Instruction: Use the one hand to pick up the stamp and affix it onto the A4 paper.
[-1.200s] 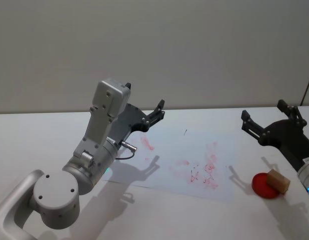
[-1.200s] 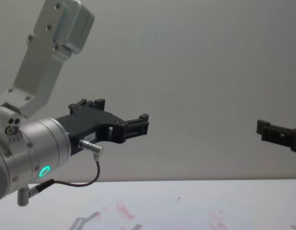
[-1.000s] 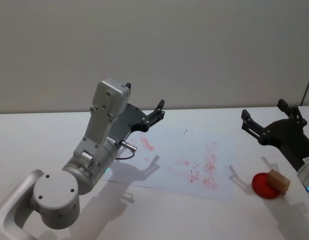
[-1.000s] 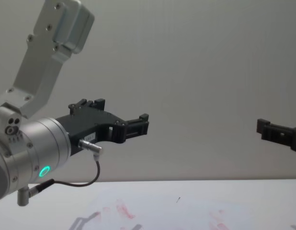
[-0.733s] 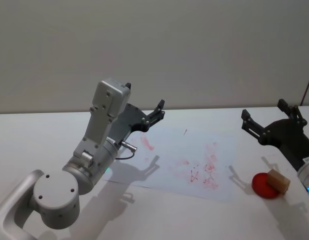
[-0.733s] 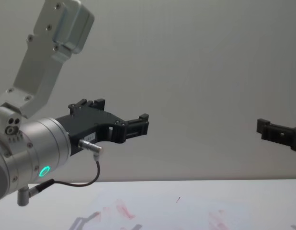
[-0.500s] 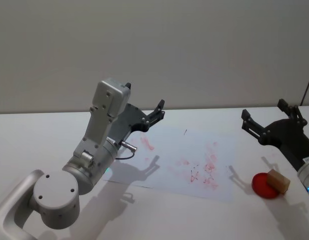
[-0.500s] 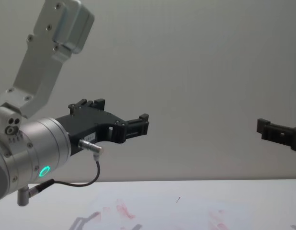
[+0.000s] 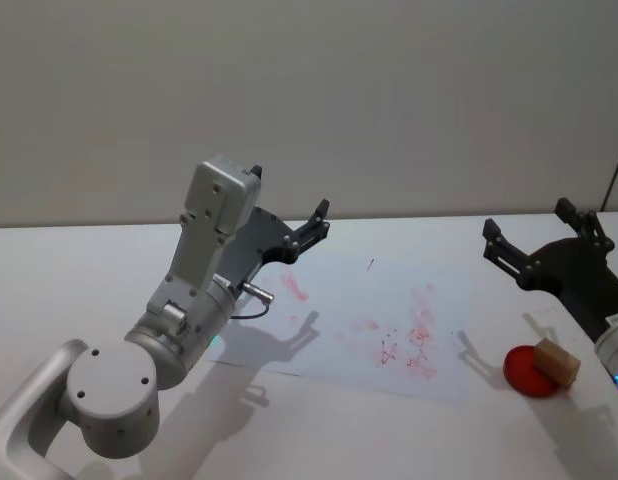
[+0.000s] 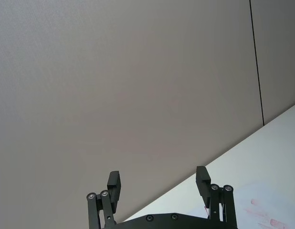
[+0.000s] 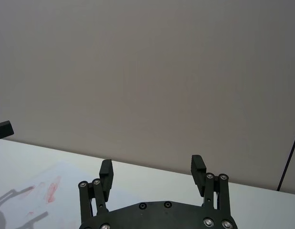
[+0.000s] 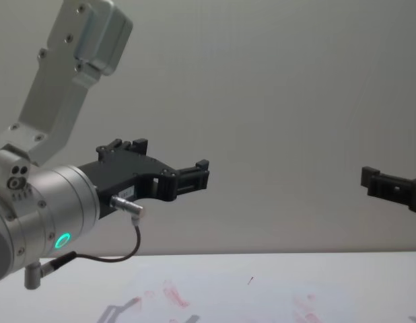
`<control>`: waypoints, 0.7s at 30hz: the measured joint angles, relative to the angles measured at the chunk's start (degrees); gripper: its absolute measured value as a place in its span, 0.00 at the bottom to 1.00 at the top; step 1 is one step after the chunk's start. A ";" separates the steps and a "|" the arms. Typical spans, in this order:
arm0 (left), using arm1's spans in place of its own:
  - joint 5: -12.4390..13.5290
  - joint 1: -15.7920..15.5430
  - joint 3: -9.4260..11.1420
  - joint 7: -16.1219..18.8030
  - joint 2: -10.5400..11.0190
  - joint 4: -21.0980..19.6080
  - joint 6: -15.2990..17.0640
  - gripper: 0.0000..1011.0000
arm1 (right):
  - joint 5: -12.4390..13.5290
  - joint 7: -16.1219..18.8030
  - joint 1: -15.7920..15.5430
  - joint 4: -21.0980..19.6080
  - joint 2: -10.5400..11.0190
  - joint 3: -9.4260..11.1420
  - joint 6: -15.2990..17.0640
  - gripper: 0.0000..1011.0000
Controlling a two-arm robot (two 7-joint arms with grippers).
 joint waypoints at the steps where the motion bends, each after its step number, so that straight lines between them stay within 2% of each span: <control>1: 0.00 0.00 0.00 0.00 0.00 0.00 0.00 0.99 | 0.00 0.00 0.00 0.00 0.00 0.00 0.00 0.99; 21: 0.00 0.00 0.00 0.00 0.00 0.00 0.00 0.99 | 0.00 0.18 0.00 0.03 0.01 0.01 0.07 0.99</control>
